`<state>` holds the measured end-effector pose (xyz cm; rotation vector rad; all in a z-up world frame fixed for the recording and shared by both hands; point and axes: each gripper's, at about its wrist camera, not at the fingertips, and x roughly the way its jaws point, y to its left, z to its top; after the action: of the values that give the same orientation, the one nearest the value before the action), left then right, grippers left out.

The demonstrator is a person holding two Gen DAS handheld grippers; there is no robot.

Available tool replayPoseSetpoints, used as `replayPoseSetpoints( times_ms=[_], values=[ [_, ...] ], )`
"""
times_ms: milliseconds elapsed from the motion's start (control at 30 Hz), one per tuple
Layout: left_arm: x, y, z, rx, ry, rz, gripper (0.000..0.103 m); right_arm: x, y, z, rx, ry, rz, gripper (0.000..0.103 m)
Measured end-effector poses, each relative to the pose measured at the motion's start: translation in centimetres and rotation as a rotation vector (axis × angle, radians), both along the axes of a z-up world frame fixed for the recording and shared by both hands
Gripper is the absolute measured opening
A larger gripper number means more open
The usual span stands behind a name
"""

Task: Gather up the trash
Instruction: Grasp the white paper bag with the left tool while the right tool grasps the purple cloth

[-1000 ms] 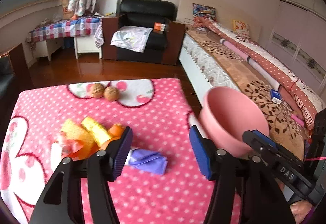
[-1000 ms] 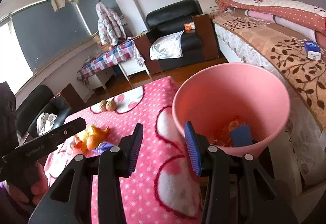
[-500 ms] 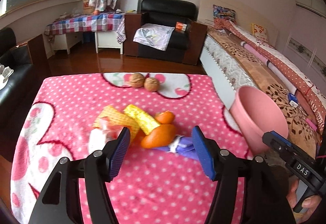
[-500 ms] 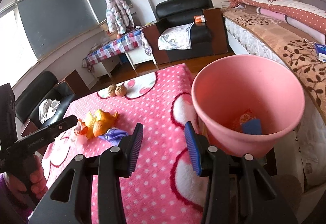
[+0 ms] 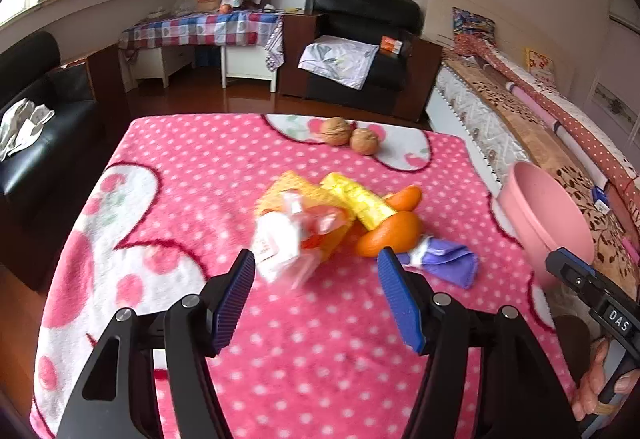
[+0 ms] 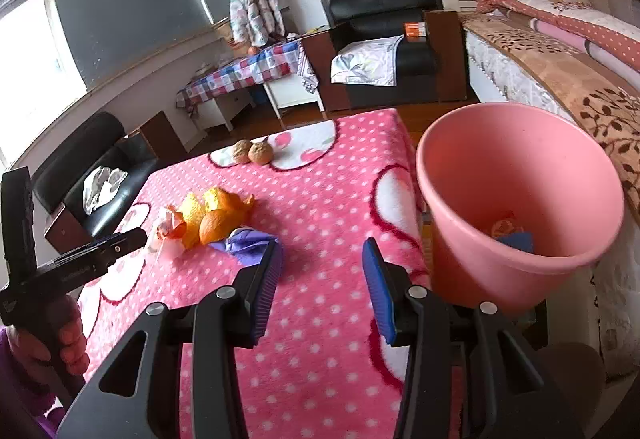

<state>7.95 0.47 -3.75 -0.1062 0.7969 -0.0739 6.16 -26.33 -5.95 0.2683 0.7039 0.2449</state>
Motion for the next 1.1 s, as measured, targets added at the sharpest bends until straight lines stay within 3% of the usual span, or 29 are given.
replayPoseSetpoints(
  times_ms=[567,633,700,800,867,1100],
  values=[
    [4.5,1.8,-3.3,-0.042,0.072,0.032,0.062,0.0,2.5,-0.2,-0.047,0.016,0.082,0.043],
    [4.6,2.1,-3.7,-0.062,0.081,0.023,0.043,0.2,2.8,-0.2,-0.048,0.021,0.095,0.043],
    [4.3,2.3,-3.7,-0.074,0.077,0.017,0.037,0.6,3.1,-0.2,-0.038,0.030,0.116,0.043],
    [3.7,2.8,-3.5,-0.093,0.067,0.007,0.034,1.6,3.8,-0.5,-0.012,0.064,0.160,0.044],
    [3.3,3.3,-3.2,-0.108,0.062,0.007,0.033,2.4,4.5,-0.8,-0.009,0.085,0.189,0.053],
    [2.0,4.5,-2.0,-0.150,0.039,-0.003,0.033,5.4,6.5,-1.7,-0.042,0.120,0.234,0.054]
  ],
)
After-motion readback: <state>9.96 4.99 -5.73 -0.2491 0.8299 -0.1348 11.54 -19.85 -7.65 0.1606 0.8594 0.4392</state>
